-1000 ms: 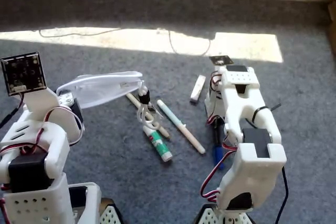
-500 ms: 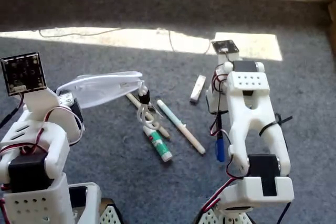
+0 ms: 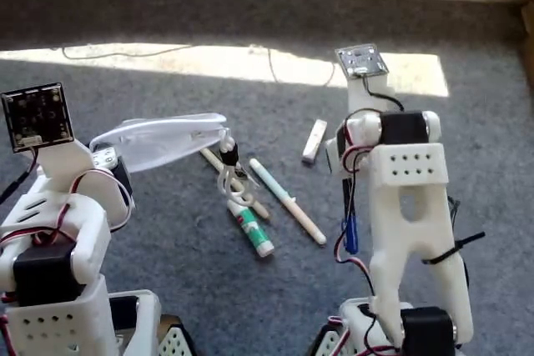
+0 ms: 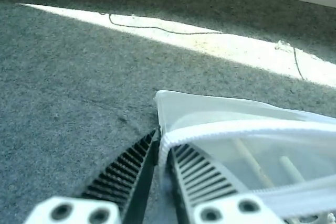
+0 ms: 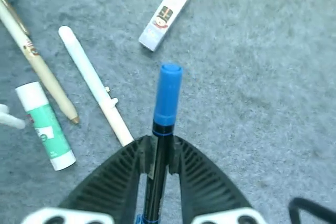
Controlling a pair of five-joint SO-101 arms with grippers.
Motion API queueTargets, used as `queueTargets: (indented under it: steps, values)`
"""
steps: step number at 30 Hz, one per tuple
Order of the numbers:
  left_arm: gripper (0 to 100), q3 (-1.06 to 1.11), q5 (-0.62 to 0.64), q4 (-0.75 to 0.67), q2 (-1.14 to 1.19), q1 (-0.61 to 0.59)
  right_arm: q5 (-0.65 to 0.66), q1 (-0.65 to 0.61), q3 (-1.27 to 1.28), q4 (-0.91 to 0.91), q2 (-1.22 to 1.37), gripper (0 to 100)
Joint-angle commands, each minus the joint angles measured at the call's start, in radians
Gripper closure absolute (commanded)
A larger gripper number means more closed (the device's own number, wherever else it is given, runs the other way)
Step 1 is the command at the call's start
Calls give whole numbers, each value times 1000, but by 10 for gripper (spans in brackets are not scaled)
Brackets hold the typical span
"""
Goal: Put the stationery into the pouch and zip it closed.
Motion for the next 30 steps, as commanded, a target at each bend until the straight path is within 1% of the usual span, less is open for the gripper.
queueTargets:
  steps: [1,8,10,13,16,27,30]
  values:
    - [989,-10,8,-26,2,15,5,-59,-15,35,-133,992]
    - [989,-12,8,-26,2,15,3,-168,-16,31,-303,992]
    - [989,-25,8,-26,4,16,-32,-200,-18,24,-344,992]
    - [989,-50,9,-23,4,16,-115,-236,-18,-33,-404,992]
    - [989,-70,9,-20,4,16,-144,-277,-18,-99,-458,992]
    - [989,-122,11,-25,7,18,-144,-472,-16,-390,-584,992]
    - [989,-143,11,-23,64,18,-144,-518,-16,-450,-601,992]
